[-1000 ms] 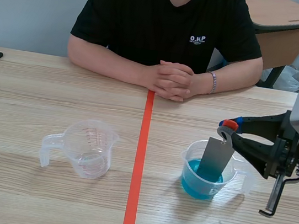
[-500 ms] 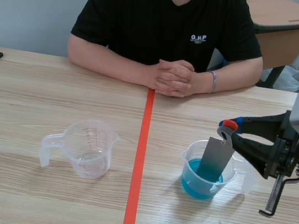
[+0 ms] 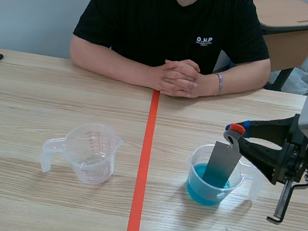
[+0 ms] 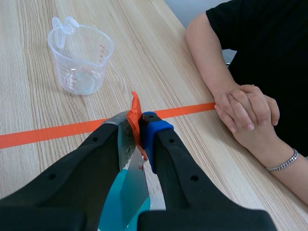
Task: Do the redox reaction experiment.
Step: 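Hold the plate still in the solution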
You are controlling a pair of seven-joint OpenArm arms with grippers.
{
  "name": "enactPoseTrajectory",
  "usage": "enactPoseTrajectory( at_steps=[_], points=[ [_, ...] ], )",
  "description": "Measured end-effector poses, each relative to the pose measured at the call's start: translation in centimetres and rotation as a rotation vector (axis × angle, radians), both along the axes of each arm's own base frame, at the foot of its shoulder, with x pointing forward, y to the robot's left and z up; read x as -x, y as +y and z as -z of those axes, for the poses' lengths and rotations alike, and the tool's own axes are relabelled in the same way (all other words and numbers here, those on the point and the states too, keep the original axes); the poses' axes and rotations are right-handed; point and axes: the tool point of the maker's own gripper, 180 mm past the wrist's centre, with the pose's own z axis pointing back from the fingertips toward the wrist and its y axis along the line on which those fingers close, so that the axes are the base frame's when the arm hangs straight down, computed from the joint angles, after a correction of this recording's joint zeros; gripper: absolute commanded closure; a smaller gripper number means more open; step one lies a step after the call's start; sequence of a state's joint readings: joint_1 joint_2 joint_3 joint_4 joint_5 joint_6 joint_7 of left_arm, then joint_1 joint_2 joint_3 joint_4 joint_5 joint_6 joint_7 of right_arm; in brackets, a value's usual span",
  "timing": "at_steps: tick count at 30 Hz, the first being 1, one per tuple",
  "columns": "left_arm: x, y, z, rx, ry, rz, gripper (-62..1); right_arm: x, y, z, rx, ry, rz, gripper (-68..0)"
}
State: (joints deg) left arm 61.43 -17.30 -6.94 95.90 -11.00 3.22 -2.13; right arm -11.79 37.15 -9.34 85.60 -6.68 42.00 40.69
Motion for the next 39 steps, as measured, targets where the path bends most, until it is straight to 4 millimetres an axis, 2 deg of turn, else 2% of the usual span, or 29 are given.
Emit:
enactPoseTrajectory(
  at_steps=[25, 39],
  points=[
    [0.0, 0.0, 0.0, 0.000, 0.000, 0.000, -4.9, 0.1, 0.2, -0.3, -0.006, -0.011, -0.012, -1.5],
    [0.0, 0.0, 0.0, 0.000, 0.000, 0.000, -4.9, -0.7, -0.8, -1.0, 0.040, -0.050, 0.019, -1.5]
  ],
)
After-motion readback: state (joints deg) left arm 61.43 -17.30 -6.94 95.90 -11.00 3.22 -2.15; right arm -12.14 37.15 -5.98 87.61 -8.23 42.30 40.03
